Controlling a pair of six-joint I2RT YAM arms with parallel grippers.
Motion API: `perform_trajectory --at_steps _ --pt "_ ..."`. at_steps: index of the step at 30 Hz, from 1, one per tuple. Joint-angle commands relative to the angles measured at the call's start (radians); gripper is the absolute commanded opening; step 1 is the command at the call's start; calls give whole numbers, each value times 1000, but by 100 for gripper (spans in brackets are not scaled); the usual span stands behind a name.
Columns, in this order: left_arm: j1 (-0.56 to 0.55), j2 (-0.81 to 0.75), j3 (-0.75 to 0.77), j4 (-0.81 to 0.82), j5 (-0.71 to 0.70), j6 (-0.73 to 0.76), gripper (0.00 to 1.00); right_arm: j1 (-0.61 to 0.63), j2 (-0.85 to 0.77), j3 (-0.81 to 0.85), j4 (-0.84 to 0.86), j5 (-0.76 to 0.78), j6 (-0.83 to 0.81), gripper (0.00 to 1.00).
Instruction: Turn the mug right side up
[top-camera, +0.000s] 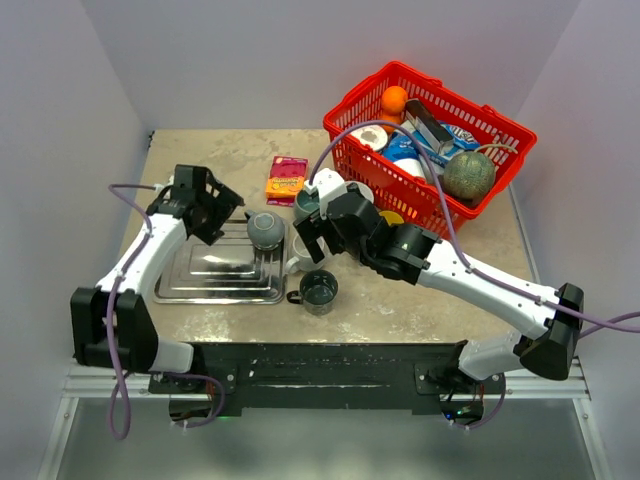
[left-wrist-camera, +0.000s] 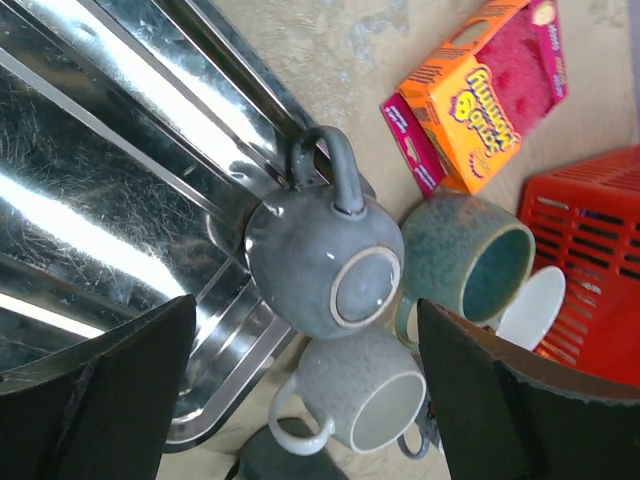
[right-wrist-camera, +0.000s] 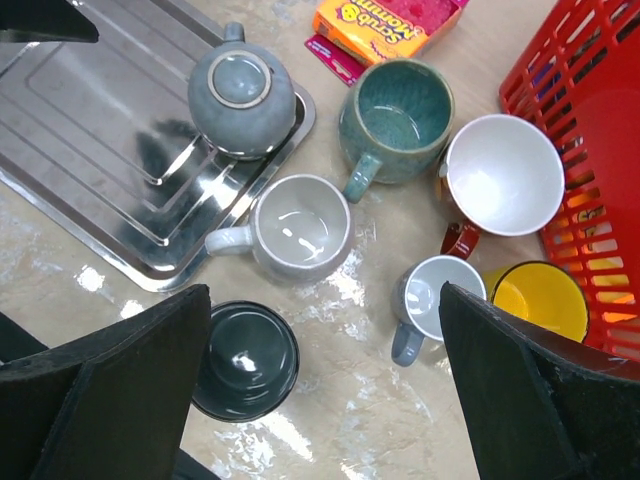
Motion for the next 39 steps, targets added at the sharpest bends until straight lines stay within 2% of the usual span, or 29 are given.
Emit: perform_trajectory --at_steps 1,7,11,14,21,30,31,33,34,36,37,39 --pt "-25 130 116 43 -78 -78 95 -13 -37 -35 16 45 62 99" --pt "-47 313 254 22 -70 -14 91 -30 -83 -86 17 64 54 99" --pt "-67 406 327 -27 -113 23 80 -42 -95 -110 21 80 43 99" --pt "-82 432 336 -29 -128 40 74 -53 -98 -118 24 86 34 99" --pt "-116 468 330 -40 -148 51 68 -78 -92 -126 33 87 23 99" --pt "-122 535 353 -27 -167 72 50 -88 -90 -136 28 97 20 99" --pt "-122 540 356 -29 -168 78 42 -90 -90 -138 27 101 20 99" --pt "-122 541 359 -30 -171 82 33 -90 -89 -141 27 103 20 99" --pt "-122 540 362 -33 -176 86 22 -91 -87 -141 24 103 20 99" --pt "-122 537 365 -38 -177 91 11 -91 -86 -144 24 107 20 99" --pt "-122 531 365 -46 -182 94 0 -91 -87 -144 24 109 20 99" --pt "-122 522 365 -50 -184 98 0 -93 -84 -143 24 109 22 99"
